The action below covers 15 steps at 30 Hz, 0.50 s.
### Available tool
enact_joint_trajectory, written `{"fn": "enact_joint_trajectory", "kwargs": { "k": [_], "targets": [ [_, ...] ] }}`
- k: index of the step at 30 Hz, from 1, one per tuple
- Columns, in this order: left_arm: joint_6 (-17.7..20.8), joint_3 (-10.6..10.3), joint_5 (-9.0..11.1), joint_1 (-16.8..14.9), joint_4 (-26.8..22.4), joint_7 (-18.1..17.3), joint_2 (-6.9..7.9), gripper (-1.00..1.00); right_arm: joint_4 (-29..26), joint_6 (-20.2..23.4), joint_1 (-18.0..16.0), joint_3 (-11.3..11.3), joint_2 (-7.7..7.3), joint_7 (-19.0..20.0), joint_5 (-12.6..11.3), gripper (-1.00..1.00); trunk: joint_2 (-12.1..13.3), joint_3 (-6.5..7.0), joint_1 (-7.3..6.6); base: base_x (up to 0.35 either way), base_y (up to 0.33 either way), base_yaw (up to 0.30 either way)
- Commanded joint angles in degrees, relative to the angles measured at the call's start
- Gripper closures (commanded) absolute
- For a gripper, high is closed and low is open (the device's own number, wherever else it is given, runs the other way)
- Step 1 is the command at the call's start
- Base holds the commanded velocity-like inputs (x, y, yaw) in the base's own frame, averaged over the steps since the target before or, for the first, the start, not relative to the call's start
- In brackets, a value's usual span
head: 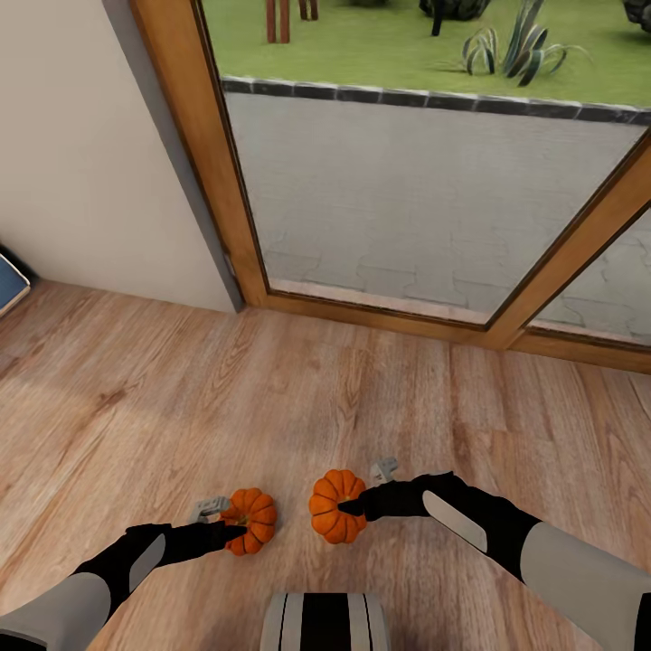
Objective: Place each of the two pumpkins and all three candles from the living room inside a cabinet in the living room (use any cabinet), then make sure every cabinet is closed, and position the cauldron so it is next to a table in the living room.
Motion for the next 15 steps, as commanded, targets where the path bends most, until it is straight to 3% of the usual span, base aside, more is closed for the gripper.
{"fn": "enact_joint_trajectory", "kwargs": {
  "k": [1,15],
  "targets": [
    [0.41,-0.09,0.36,-0.01,-0.07,0.01,0.04,1.0,-0.05,0.12,-0.07,0.16,-0.04,-0.01,-0.37,1.0,-0.01,-0.04,0.0,0.0,0.0,0.0],
    [0.41,-0.09,0.36,-0.01,-0.07,0.07,-0.03,1.0,-0.05,0.17,-0.07,0.19,-0.04,-0.03,-0.37,1.0,0.01,0.41,-0.06,0.0,0.0,0.0]
  ]
}}
